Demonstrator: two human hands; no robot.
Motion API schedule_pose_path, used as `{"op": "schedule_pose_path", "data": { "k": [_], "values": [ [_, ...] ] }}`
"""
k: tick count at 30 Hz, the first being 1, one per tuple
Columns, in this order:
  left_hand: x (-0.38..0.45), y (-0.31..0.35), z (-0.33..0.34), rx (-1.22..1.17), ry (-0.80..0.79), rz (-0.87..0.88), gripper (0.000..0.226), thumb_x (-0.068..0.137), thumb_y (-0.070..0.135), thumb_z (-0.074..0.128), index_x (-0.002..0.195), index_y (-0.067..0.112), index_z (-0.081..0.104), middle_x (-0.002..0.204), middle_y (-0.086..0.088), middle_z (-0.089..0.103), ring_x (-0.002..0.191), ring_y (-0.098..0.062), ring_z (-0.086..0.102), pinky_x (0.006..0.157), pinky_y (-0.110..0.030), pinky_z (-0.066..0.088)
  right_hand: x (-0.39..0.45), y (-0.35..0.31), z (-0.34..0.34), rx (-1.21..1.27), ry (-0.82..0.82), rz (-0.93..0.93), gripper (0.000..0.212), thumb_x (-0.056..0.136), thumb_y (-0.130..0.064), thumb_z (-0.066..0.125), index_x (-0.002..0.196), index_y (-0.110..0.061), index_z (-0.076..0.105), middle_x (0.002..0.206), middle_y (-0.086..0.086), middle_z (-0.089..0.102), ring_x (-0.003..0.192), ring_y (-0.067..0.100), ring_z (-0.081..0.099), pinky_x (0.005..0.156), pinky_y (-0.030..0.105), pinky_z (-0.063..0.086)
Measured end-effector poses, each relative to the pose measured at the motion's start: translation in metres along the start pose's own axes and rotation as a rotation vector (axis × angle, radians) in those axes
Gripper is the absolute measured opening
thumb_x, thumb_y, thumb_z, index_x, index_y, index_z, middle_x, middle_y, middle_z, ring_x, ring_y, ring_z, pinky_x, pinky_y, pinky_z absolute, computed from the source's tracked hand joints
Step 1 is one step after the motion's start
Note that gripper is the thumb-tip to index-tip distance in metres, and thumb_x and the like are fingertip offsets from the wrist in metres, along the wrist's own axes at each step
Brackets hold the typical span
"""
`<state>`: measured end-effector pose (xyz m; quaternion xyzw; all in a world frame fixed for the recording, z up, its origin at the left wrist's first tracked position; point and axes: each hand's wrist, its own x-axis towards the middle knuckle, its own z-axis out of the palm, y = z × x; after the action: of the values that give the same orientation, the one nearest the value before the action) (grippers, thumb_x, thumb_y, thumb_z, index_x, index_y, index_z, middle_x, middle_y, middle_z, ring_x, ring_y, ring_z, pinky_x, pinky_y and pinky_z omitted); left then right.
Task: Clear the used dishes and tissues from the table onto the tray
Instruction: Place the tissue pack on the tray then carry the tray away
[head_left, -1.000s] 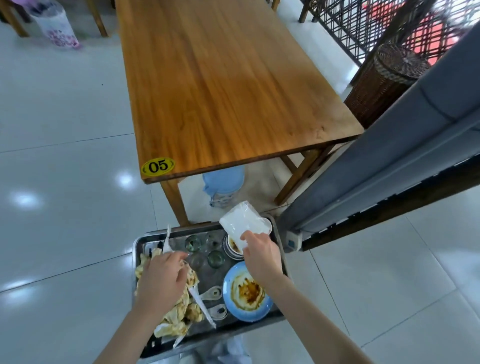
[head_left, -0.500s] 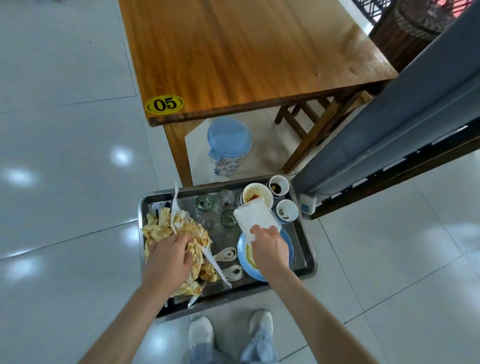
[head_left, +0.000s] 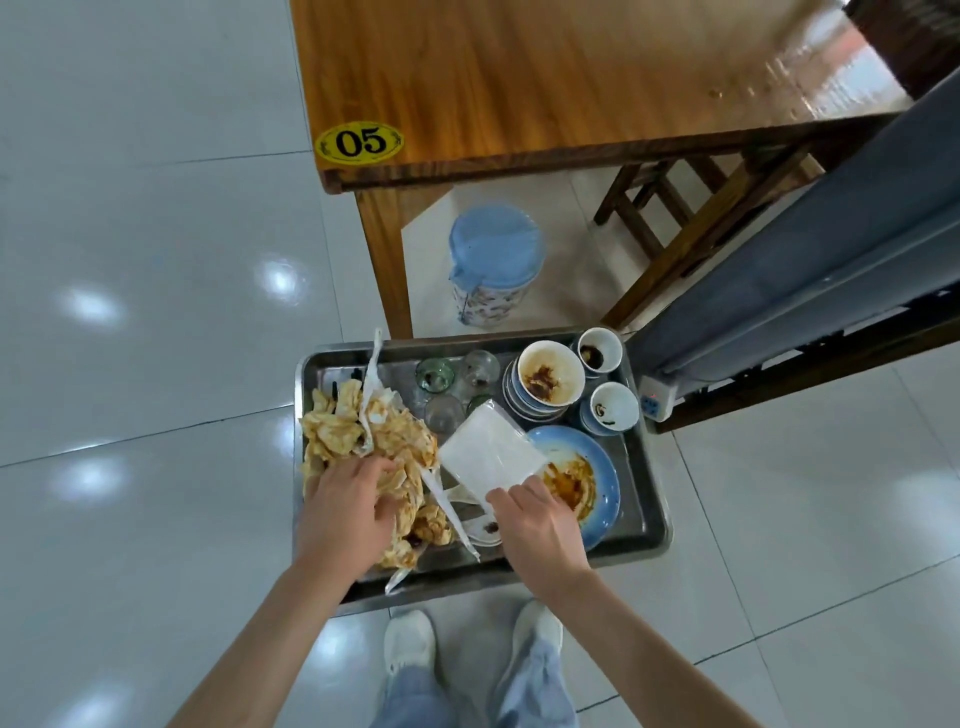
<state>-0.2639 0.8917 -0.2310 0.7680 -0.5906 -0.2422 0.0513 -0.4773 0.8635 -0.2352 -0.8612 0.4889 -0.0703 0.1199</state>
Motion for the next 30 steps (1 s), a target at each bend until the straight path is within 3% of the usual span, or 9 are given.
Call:
{"op": "schedule_pose_path", "data": {
  "k": [9, 13, 17, 21, 26, 28, 30],
  "values": [
    [0.001, 0.001, 0.012, 0.020, 0.002, -0.038, 0.035, 0.085, 0.028, 0.059, 0.120, 0.024, 0.057, 0.109, 0.005, 0.063, 0.104, -0.018, 0.057, 0.102, -0.039, 0.035, -0.007, 0.030, 0.000, -0.094, 0.009, 0.163, 0.031, 0.043, 0.007, 0.084, 0.061, -0.010, 0.064, 0.048, 0.000, 0.054, 0.050, 0.020, 0.054, 0.035, 0.024, 0.043],
    [0.002, 0.005, 0.012, 0.023, 0.024, -0.027, 0.033, 0.083, 0.025, 0.063, 0.116, 0.022, 0.060, 0.106, 0.004, 0.064, 0.103, -0.019, 0.058, 0.098, -0.039, 0.036, -0.007, 0.025, 0.007, -0.051, -0.026, 0.067, 0.030, 0.043, 0.006, 0.081, 0.061, -0.011, 0.063, 0.049, -0.001, 0.053, 0.049, 0.017, 0.051, 0.035, 0.022, 0.041],
    [0.003, 0.003, 0.010, 0.029, 0.015, -0.034, 0.035, 0.084, 0.026, 0.061, 0.119, 0.024, 0.058, 0.110, 0.005, 0.063, 0.105, -0.017, 0.057, 0.102, -0.038, 0.033, -0.007, 0.005, 0.020, -0.051, -0.181, -0.097, 0.035, 0.036, 0.001, 0.080, 0.058, -0.016, 0.058, 0.049, -0.003, 0.050, 0.050, 0.015, 0.049, 0.034, 0.021, 0.038],
    [0.004, -0.003, 0.008, 0.048, -0.005, -0.056, 0.036, 0.087, 0.028, 0.058, 0.123, 0.024, 0.055, 0.117, 0.005, 0.061, 0.110, -0.017, 0.055, 0.106, -0.040, 0.031, 0.004, -0.009, 0.026, -0.060, -0.264, -0.097, 0.040, 0.026, -0.002, 0.080, 0.050, -0.018, 0.052, 0.042, -0.006, 0.045, 0.043, 0.011, 0.043, 0.032, 0.017, 0.028],
    [0.002, -0.007, 0.008, 0.044, 0.012, -0.051, 0.034, 0.086, 0.026, 0.059, 0.120, 0.022, 0.057, 0.115, 0.005, 0.062, 0.105, -0.016, 0.057, 0.105, -0.039, 0.030, 0.012, -0.020, 0.037, -0.097, -0.363, -0.126, 0.042, 0.025, -0.021, 0.089, 0.050, -0.023, 0.055, 0.043, -0.009, 0.047, 0.042, 0.007, 0.046, 0.032, 0.015, 0.027],
    [0.002, -0.007, 0.008, 0.045, 0.017, -0.052, 0.033, 0.086, 0.025, 0.059, 0.119, 0.021, 0.058, 0.114, 0.005, 0.062, 0.103, -0.016, 0.057, 0.104, -0.039, 0.030, 0.013, -0.020, 0.037, -0.086, -0.377, -0.100, 0.037, 0.038, -0.030, 0.090, 0.060, -0.022, 0.061, 0.052, -0.009, 0.054, 0.049, 0.007, 0.052, 0.036, 0.016, 0.031],
    [0.003, -0.006, 0.008, 0.048, 0.015, -0.057, 0.033, 0.086, 0.025, 0.059, 0.120, 0.021, 0.058, 0.115, 0.004, 0.062, 0.103, -0.016, 0.057, 0.104, -0.040, 0.029, 0.014, -0.017, 0.039, -0.027, -0.398, -0.088, 0.031, 0.071, -0.032, 0.076, 0.095, -0.016, 0.063, 0.083, 0.000, 0.062, 0.078, 0.015, 0.060, 0.053, 0.021, 0.037]
  ]
}}
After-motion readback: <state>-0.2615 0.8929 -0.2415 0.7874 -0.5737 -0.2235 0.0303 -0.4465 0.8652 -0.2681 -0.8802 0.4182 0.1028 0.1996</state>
